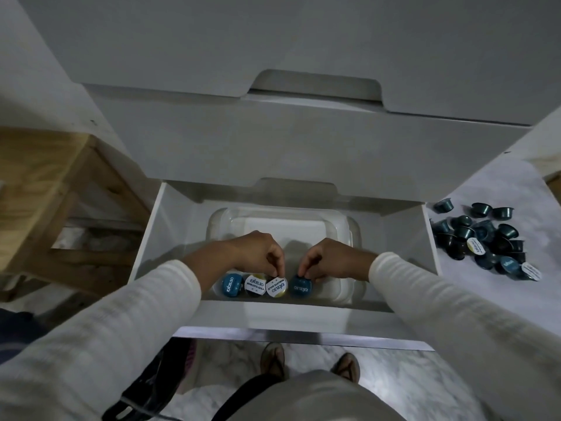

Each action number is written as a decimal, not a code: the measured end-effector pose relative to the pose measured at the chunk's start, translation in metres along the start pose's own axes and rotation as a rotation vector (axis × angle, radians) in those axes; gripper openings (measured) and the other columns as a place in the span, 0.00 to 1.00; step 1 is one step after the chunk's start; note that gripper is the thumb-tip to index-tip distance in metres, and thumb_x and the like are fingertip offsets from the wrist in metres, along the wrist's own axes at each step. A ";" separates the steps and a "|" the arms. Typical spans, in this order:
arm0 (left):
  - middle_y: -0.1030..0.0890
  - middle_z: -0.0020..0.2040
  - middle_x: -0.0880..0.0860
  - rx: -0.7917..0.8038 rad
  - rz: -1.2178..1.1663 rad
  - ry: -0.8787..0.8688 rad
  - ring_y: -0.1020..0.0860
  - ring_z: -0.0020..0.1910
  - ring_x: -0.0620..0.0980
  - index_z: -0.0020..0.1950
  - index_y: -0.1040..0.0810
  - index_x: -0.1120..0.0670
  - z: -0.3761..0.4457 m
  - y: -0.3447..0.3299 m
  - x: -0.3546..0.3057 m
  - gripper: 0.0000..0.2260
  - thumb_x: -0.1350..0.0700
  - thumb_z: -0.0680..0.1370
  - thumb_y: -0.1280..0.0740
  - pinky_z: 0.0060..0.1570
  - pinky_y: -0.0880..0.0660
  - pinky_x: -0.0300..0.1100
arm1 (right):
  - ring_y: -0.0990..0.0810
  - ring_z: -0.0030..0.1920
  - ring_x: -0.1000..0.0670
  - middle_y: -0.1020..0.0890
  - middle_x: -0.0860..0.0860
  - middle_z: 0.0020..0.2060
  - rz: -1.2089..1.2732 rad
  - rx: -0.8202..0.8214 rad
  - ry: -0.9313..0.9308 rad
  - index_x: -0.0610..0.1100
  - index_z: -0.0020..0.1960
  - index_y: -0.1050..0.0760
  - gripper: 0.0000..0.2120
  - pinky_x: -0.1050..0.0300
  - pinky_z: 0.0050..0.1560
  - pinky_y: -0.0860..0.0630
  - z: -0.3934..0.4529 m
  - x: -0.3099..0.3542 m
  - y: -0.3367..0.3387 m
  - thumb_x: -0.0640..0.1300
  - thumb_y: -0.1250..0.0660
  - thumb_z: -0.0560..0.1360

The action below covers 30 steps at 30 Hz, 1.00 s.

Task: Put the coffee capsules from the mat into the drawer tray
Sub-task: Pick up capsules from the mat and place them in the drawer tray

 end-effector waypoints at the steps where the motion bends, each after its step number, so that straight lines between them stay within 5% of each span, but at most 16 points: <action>1: 0.18 0.41 0.42 0.002 0.004 0.000 0.21 0.44 0.39 0.45 0.17 0.51 0.000 0.000 -0.001 0.06 0.60 0.72 0.30 0.49 0.25 0.34 | 0.22 0.36 0.57 0.20 0.51 0.36 -0.004 0.011 0.001 0.36 0.48 0.20 0.07 0.70 0.37 0.24 0.001 0.000 -0.002 0.32 0.33 0.72; 9: 0.18 0.41 0.44 -0.005 0.014 0.024 0.21 0.44 0.40 0.44 0.18 0.50 -0.003 -0.001 0.001 0.05 0.59 0.72 0.29 0.49 0.24 0.35 | 0.22 0.36 0.53 0.21 0.49 0.35 -0.057 0.007 0.021 0.43 0.40 0.23 0.07 0.65 0.40 0.23 0.002 0.004 -0.003 0.32 0.31 0.69; 14: 0.18 0.49 0.48 -0.064 0.064 0.061 0.22 0.49 0.45 0.50 0.20 0.52 -0.007 0.005 -0.001 0.06 0.55 0.74 0.30 0.52 0.26 0.38 | 0.25 0.44 0.53 0.22 0.51 0.43 -0.253 -0.096 0.069 0.45 0.50 0.23 0.08 0.64 0.43 0.30 -0.004 0.016 0.003 0.41 0.31 0.72; 22: 0.30 0.68 0.56 -0.484 0.198 0.187 0.32 0.67 0.54 0.70 0.35 0.56 -0.033 0.033 -0.028 0.19 0.52 0.80 0.43 0.62 0.33 0.46 | 0.31 0.66 0.46 0.30 0.44 0.67 -0.473 -0.509 0.188 0.42 0.69 0.35 0.20 0.55 0.65 0.35 -0.041 0.048 0.025 0.47 0.42 0.78; 30: 0.41 0.74 0.55 -0.859 0.216 0.211 0.44 0.74 0.50 0.75 0.48 0.57 -0.066 0.028 -0.070 0.24 0.49 0.82 0.49 0.72 0.45 0.40 | 0.27 0.66 0.43 0.23 0.41 0.62 -0.688 -0.939 0.251 0.38 0.65 0.30 0.23 0.50 0.64 0.32 -0.100 0.057 0.028 0.51 0.44 0.76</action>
Point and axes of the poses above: each hand's wrist, its own z-axis towards the middle knuckle, its own y-axis out of the back of the hand, x = y × z, the point moved 9 cm from there along z, towards the middle knuckle
